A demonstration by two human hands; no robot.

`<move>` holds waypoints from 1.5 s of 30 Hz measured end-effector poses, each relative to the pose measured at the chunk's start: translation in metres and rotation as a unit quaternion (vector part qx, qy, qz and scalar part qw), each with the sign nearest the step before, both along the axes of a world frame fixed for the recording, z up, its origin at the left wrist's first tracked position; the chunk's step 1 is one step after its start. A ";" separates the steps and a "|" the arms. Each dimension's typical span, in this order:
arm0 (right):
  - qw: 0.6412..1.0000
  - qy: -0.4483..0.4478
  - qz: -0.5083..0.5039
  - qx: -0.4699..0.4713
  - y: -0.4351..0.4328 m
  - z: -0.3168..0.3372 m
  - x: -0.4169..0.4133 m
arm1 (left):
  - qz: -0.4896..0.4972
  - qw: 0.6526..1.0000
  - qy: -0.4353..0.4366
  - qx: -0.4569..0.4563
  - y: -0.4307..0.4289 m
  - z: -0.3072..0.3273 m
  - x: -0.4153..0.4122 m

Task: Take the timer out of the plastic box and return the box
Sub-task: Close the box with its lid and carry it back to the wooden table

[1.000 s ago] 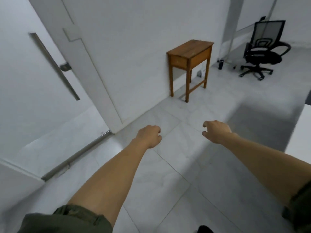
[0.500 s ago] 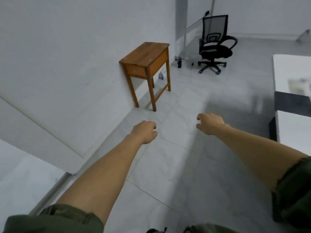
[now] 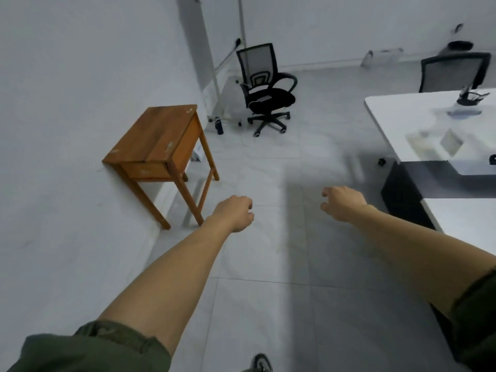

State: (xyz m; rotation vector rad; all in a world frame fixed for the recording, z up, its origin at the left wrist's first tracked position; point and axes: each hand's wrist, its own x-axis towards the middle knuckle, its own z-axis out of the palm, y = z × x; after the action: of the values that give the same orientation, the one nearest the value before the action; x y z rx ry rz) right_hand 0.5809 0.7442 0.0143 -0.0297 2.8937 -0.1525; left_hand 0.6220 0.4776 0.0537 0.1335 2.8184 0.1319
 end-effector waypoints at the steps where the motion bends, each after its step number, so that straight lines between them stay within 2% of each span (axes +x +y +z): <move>1: 1.000 0.002 -0.016 -0.002 0.001 0.003 -0.014 | -0.017 1.000 0.002 -0.002 0.001 0.003 -0.028; 5: 0.998 0.000 -0.068 -0.003 0.021 0.007 -0.051 | -0.083 0.997 0.001 0.005 0.024 0.004 -0.105; 11: 0.988 -0.010 -0.156 -0.006 0.099 -0.003 -0.124 | -0.179 0.984 -0.011 0.012 0.106 -0.008 -0.221; 18: 0.973 -0.010 -0.230 -0.005 0.198 0.000 -0.216 | -0.245 0.969 -0.014 0.013 0.208 -0.005 -0.343; 29: 0.936 -0.001 -0.351 -0.022 0.308 0.002 -0.320 | -0.344 0.939 -0.014 0.028 0.346 -0.003 -0.506; 38: 0.871 0.019 -0.491 -0.005 0.395 0.006 -0.389 | -0.473 0.881 -0.016 0.032 0.490 0.004 -0.642; 45: 0.814 0.021 -0.580 -0.032 0.452 0.001 -0.386 | -0.563 0.825 -0.039 0.027 0.603 -0.007 -0.668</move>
State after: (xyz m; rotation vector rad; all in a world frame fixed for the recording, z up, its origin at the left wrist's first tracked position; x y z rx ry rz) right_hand 0.1953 1.1961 0.0151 1.7136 2.4799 -0.4395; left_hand -0.0455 1.0808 0.0470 1.6722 2.1857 -0.0618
